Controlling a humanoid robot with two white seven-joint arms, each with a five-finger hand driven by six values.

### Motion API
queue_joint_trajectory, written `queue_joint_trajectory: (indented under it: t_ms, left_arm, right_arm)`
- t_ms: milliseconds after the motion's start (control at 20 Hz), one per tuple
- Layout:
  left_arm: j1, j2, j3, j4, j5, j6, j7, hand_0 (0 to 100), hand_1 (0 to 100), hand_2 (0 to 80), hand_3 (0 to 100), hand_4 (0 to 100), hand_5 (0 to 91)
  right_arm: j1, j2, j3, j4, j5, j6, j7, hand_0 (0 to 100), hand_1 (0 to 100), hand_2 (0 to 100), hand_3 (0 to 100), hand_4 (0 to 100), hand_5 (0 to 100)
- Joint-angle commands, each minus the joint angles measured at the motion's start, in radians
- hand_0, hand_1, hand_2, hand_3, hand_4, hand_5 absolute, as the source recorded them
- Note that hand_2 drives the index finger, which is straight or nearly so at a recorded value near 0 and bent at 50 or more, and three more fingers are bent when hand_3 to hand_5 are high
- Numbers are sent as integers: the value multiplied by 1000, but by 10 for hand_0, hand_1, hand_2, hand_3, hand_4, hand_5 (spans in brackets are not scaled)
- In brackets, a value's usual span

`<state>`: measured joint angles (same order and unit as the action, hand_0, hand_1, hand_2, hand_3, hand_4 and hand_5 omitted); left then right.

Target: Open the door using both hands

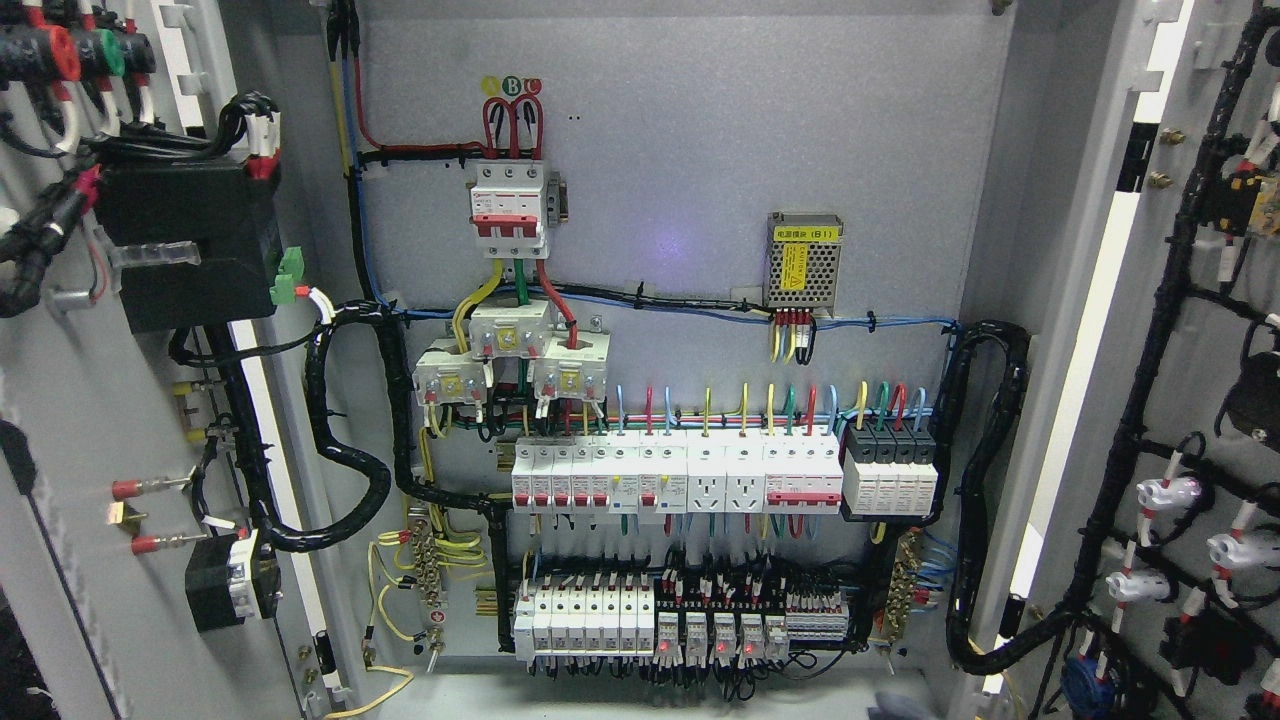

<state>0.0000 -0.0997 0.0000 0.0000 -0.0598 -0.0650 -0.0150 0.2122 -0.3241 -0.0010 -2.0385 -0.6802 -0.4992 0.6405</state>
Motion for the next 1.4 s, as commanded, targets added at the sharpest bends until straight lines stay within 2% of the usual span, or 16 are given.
queue_joint_trajectory:
  t_ms: [0,100,200,401,551,1352]
  left_arm:
    - [23,0,14,23,0,1,1,0,0,0,0,0,0]
    - [23,0,14,23,0,1,1,0,0,0,0,0,0]
    - [23,0,14,23,0,1,1,0,0,0,0,0,0]
    - [23,0,14,23,0,1,0,0,0,0,0,0,0]
    - [23,0,14,23,0,1,0,0,0,0,0,0,0]
    - [25,5,11,22,-8,1,0,0,0,0,0,0,0]
  right_arm:
    - [52,-88,-295,-54,-13,-13,-5,0,0,0,0,0,0]
    - [36,-114,-295,-54,-21,-9,-10,0,0,0,0,0,0]
    - [23,-142,-290,-54,-100,-7,-16,0,0,0,0,0,0]
    - [21,-184,-313,-54,-263,10,-91,0,0,0,0,0,0]
    - [21,-208,-315,-54,-269,10,-101,0,0,0,0,0,0]
    - [56,-196,-315,-52,-269,7,-101,0,0,0,0,0,0]
